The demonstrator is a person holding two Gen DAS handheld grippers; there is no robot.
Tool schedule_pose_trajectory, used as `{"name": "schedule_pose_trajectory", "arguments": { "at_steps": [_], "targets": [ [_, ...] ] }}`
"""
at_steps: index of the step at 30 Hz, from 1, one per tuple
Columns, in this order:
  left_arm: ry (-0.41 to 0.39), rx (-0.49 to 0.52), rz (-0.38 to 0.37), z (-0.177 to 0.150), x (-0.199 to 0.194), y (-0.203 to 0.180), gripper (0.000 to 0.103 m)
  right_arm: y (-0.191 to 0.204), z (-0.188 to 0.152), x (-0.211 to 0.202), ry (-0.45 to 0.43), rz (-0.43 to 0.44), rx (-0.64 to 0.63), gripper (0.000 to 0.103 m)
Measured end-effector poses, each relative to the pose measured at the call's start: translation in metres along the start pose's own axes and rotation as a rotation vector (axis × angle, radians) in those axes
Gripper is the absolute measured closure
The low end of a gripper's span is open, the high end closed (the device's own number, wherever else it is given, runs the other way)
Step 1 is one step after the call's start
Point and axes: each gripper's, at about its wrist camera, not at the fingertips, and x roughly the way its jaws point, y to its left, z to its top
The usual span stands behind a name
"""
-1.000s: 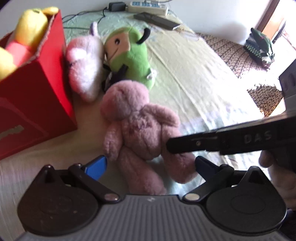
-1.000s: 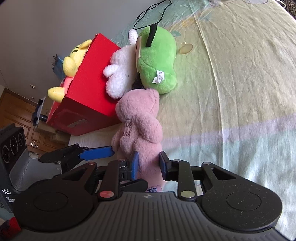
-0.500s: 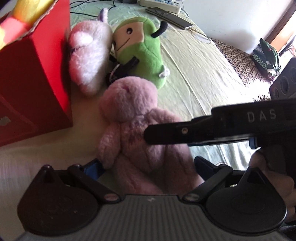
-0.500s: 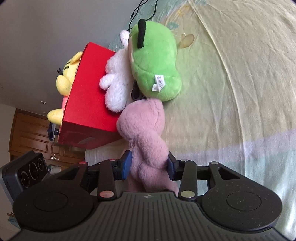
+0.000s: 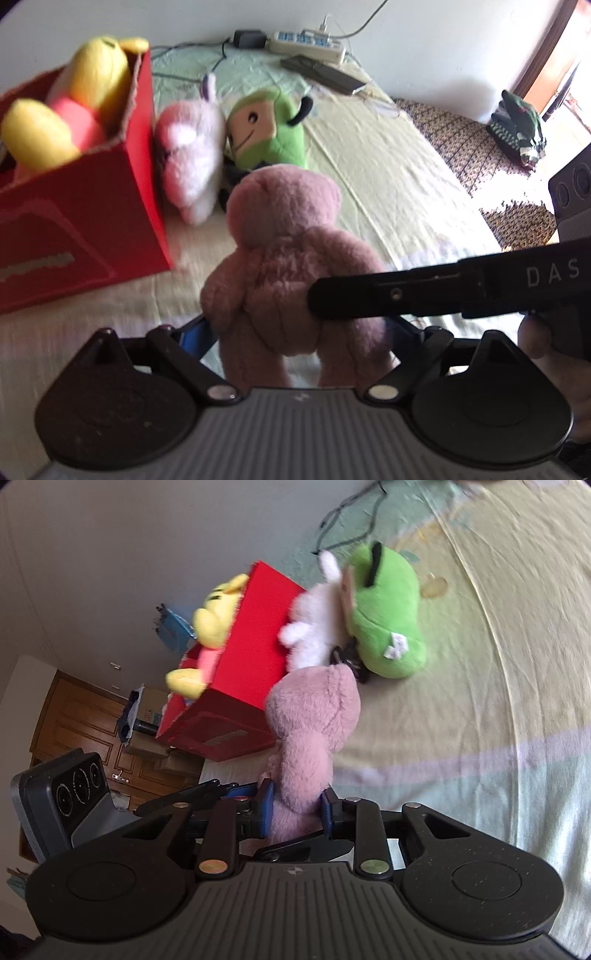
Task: Organize objects
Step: 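Lift the pink teddy bear with the right tool and carry it over the red box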
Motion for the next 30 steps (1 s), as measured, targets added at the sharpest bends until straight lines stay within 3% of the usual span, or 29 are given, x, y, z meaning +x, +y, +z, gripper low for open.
{"name": "schedule_pose_trajectory", "arguments": {
  "at_steps": [6, 13, 21, 24, 30],
  "targets": [
    [-0.102, 0.044, -0.029, 0.013, -0.039, 0.006, 0.012, 0.040, 0.009, -0.018, -0.105, -0.008, -0.098, 0.076],
    [-0.207, 0.099, -0.045, 0.031, -0.082, 0.027, 0.012, 0.082, 0.020, -0.007, -0.211, 0.005, -0.118, 0.076],
    [-0.264, 0.125, -0.099, 0.047, -0.111, 0.069, 0.012, 0.115, 0.025, 0.016, -0.290, -0.012, -0.132, 0.075],
    [-0.231, 0.161, -0.133, 0.042, -0.108, 0.082, 0.012, 0.117, 0.016, 0.030, -0.236, -0.063, -0.152, 0.075],
    [-0.064, 0.207, -0.170, -0.001, -0.080, 0.099, 0.012, 0.107, -0.022, 0.067, -0.061, -0.111, -0.126, 0.075]
  ]
}}
